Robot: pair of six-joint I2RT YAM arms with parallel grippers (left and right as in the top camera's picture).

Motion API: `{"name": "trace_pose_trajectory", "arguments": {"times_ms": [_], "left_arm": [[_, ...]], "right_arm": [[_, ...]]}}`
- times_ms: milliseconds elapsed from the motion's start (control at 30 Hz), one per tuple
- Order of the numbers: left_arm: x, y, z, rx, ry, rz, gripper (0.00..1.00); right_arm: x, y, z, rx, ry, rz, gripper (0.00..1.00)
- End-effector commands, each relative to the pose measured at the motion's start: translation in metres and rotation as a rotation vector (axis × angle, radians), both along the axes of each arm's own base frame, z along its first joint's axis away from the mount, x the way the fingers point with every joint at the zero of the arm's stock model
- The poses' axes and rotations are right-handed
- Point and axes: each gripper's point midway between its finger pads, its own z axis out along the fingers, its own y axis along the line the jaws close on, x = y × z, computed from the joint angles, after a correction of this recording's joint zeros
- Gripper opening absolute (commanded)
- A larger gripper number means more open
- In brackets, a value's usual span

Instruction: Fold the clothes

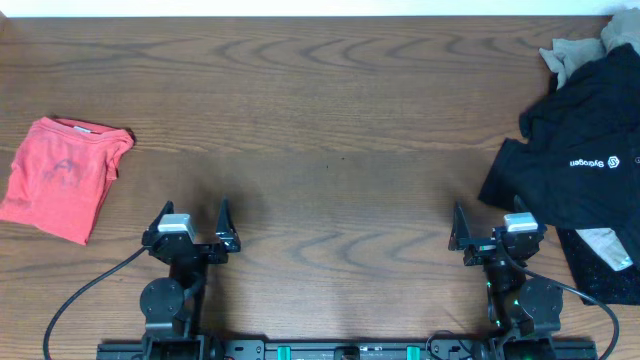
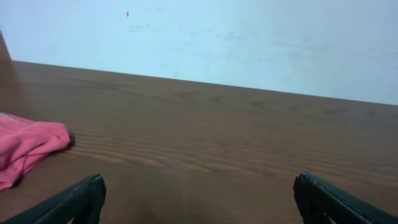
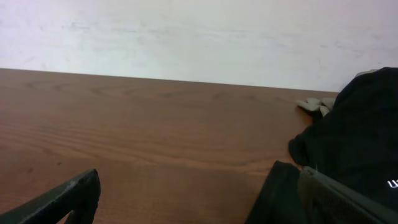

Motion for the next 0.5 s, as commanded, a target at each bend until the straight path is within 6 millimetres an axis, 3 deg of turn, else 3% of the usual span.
{"name": "trace_pose_trajectory", "arguments": {"times_ms": [0, 467], "left_arm": [[-0.0013, 0.0007, -0.0145, 0.013, 0.05, 0.001, 0.98], [-0.0013, 0.0007, -0.0146, 0.013, 0.051, 0.001, 0.98]], "right_arm": [[0.0001, -0.0024, -0.0008, -0.011, -0.003, -0.008, 0.99], [0.0001, -0.0024, -0.0008, -0.011, -0.003, -0.008, 0.99]]}}
